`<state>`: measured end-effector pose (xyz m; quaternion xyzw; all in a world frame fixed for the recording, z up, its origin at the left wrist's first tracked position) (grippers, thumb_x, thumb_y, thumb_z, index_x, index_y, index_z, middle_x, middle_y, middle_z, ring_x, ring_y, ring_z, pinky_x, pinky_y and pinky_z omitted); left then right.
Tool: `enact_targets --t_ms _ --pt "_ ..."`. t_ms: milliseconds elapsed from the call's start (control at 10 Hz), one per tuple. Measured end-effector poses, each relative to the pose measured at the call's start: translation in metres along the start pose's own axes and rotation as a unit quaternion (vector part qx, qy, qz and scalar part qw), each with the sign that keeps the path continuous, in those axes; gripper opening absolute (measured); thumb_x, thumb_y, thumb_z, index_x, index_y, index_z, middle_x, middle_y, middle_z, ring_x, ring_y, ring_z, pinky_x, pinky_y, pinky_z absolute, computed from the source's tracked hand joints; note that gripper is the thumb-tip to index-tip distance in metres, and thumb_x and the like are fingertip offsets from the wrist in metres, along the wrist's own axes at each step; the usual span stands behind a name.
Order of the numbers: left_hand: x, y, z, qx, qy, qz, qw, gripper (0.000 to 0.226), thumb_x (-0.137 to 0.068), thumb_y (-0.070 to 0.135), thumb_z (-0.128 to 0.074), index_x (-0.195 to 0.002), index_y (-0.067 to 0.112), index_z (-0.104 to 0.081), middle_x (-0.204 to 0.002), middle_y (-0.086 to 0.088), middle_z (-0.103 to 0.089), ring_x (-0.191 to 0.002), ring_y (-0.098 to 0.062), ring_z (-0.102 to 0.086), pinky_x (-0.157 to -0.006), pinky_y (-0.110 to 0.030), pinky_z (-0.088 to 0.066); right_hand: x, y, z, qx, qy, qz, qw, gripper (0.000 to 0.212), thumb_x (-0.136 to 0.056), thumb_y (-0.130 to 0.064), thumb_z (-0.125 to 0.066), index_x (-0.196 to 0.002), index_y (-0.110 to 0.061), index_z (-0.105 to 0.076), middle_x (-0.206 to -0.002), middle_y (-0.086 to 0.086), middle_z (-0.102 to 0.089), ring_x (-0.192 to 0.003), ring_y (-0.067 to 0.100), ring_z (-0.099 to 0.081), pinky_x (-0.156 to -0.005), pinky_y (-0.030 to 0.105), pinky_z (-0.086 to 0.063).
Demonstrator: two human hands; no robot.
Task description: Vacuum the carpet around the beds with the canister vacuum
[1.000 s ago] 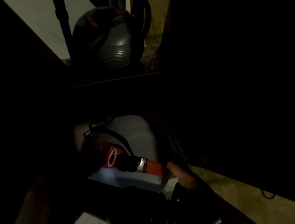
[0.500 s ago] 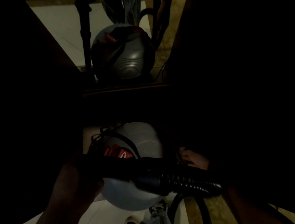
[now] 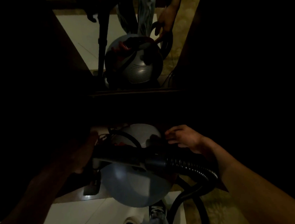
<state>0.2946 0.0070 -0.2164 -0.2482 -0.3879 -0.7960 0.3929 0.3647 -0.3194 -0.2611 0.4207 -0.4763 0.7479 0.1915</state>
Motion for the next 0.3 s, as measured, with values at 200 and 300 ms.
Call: enact_targets --t_ms 200,300 --pt "0.014 0.054 0.002 -0.193 0.056 -0.237 0.951 0.046 -0.105 0.044 -0.043 -0.103 0.007 -0.072 -0.109 -0.014 -0.068 -0.109 -0.035 -0.063 -0.091 -0.034 -0.044 0.002 -0.026 -0.003 0.062 -0.01 0.065 0.996 0.028 -0.104 -0.005 -0.054 -0.127 0.007 -0.065 -0.111 0.02 -0.066 -0.079 0.014 -0.061 -0.042 0.004 -0.042" --pt "0.02 0.068 -0.012 -0.168 0.011 -0.288 0.943 0.036 -0.1 0.05 -0.049 -0.076 0.027 -0.062 -0.088 0.001 -0.064 -0.095 -0.025 -0.065 -0.084 -0.032 -0.044 0.0 -0.036 -0.006 0.088 0.005 0.086 0.992 0.022 -0.101 -0.007 -0.059 -0.118 -0.001 -0.071 -0.107 0.008 -0.069 -0.089 0.014 -0.064 -0.051 0.004 -0.045"
Point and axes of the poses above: each hand's wrist, its own x-axis away from the middle knuckle, its own z-axis out of the back of the hand, y = z × x, the point moved 5 cm from there along -x, towards the middle knuckle
